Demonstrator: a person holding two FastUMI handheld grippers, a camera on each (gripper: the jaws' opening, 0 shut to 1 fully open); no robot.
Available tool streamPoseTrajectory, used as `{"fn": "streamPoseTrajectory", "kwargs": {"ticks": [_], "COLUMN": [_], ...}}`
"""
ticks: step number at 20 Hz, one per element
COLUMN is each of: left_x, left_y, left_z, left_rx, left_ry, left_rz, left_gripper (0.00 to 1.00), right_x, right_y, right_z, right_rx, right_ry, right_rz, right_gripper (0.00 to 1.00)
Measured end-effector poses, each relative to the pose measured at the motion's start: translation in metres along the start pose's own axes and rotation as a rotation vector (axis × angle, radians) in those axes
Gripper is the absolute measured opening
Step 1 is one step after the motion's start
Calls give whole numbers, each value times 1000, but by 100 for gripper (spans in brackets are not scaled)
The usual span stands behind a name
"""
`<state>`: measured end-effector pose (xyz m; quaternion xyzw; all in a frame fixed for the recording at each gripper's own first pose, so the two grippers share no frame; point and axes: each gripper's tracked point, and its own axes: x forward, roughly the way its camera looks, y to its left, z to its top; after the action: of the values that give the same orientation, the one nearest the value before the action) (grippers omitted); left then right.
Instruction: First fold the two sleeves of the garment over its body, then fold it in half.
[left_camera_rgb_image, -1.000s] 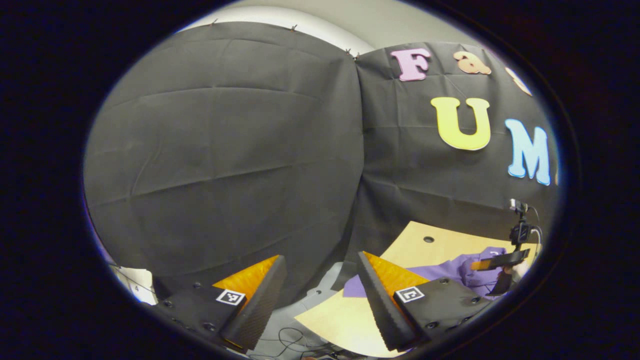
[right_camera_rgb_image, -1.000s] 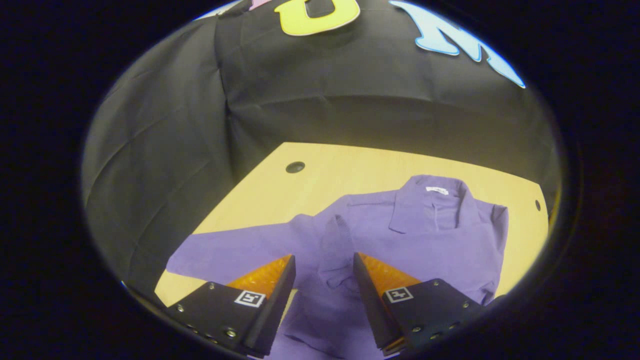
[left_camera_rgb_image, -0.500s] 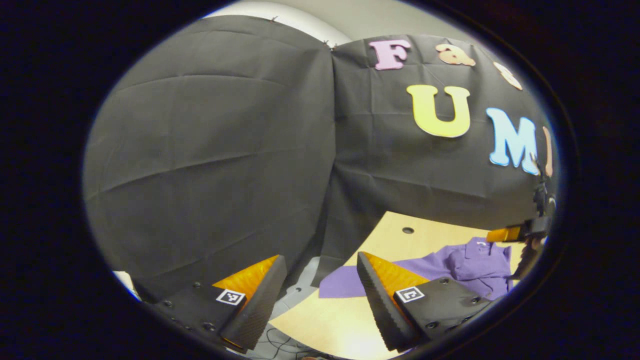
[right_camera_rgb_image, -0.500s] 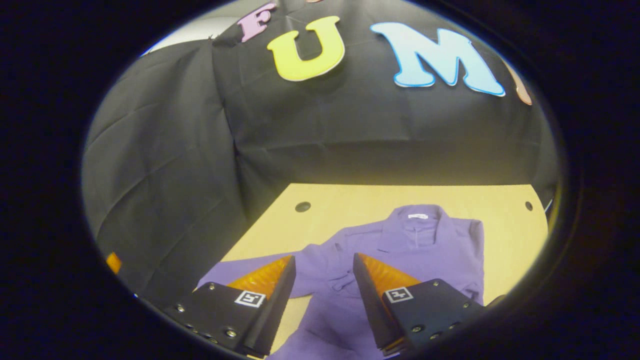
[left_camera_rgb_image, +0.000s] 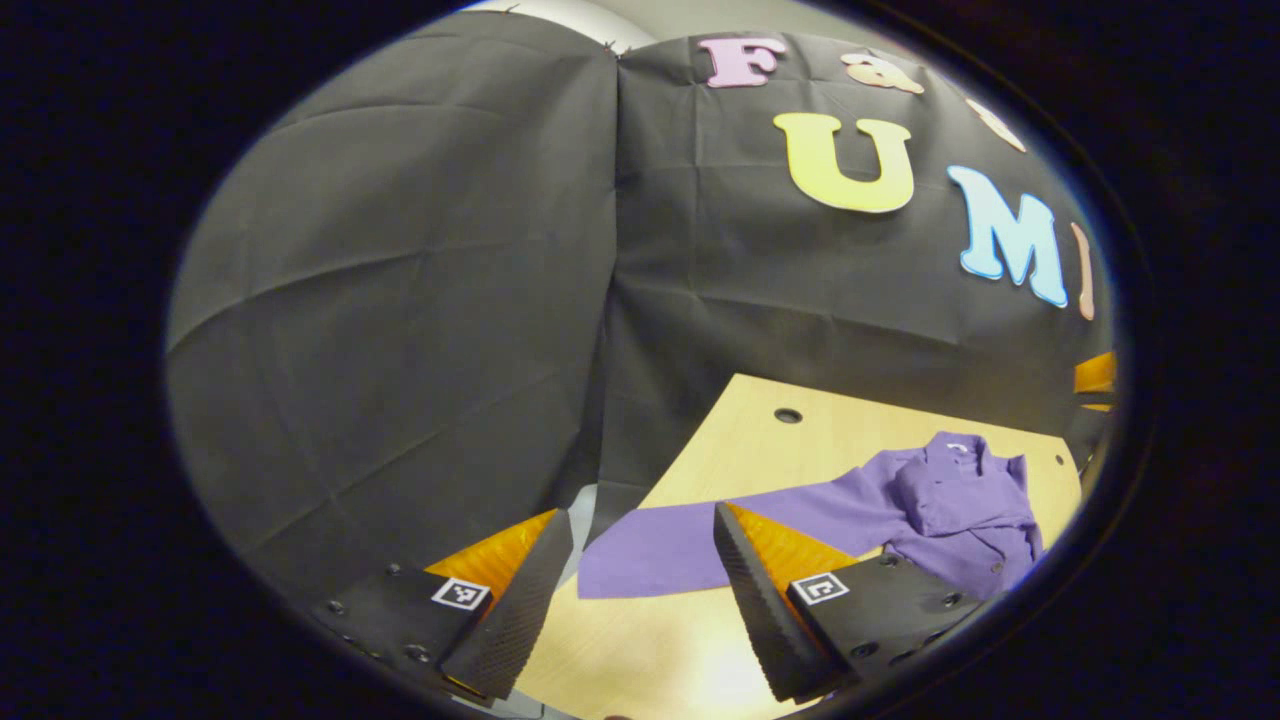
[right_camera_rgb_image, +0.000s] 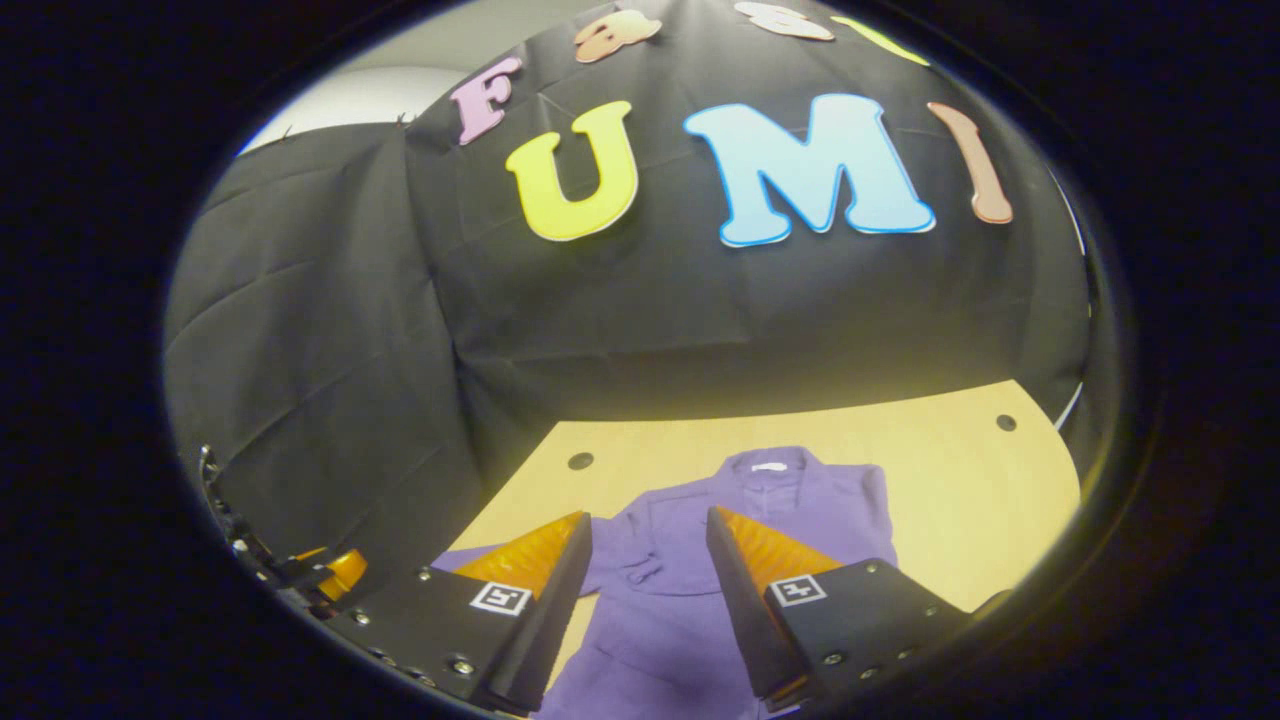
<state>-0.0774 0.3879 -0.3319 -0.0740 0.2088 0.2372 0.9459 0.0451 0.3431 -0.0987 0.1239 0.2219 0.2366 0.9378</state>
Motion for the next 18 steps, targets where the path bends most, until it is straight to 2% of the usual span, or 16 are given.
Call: {"fn": "streamPoseTrajectory", "kwargs": {"ticks": [8,12,17,18], "left_x": [88,124,135,133], "left_y": [-2,-4,-8,-9], "left_z": [-88,-119,-153,-149], "left_rx": [6,38,86,91], "left_ry": [216,275,343,324], "left_rz": [5,24,47,46], "left_gripper": [96,95,95,96], "right_x": [-56,-77,-93,-94], "right_y": [-51,-80,-107,-110], "right_z": [22,23,18,17], "right_rx": [58,60,93,100], "right_ry": [-57,-59,-50,-46], "right_rz": [-114,-180,-237,-244], "right_gripper": [71,71,71,71]}}
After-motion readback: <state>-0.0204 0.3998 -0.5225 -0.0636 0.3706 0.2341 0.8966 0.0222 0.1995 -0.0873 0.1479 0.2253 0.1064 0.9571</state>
